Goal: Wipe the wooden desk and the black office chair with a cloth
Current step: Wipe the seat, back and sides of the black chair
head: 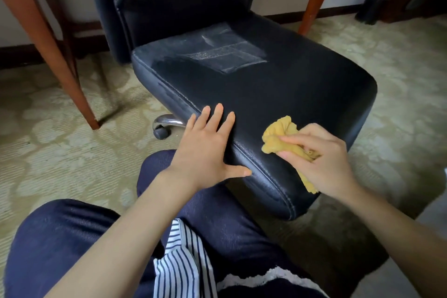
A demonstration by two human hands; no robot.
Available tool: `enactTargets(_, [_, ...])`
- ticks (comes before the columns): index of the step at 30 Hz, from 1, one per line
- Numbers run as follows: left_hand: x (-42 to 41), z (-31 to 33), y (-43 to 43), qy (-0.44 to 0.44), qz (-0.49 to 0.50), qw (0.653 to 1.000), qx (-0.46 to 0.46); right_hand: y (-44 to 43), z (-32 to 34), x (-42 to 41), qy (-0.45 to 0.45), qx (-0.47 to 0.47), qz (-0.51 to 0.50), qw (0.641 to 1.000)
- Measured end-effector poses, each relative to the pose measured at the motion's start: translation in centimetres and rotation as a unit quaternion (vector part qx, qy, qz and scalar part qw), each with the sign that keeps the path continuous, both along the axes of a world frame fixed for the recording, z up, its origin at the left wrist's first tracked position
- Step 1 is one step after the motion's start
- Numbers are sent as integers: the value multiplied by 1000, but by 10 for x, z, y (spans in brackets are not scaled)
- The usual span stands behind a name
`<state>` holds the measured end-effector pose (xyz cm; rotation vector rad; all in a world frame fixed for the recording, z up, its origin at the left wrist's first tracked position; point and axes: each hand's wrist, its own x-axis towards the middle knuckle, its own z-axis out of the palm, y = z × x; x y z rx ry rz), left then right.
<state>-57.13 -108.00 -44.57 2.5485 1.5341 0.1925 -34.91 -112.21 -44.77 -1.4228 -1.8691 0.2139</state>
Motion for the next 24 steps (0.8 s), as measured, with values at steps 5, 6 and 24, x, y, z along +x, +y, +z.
enactTargets(5, [23,2,-12,19,24,999,34,25,5,24,-25,7,-37,999])
enactTargets(6, [28,2,-14,21,31,998,43,33,7,29,-23,3,-48,999])
enactTargets(24, [19,8,1,-353,86,928,87,176,20,-40,-14,-64,-100,993])
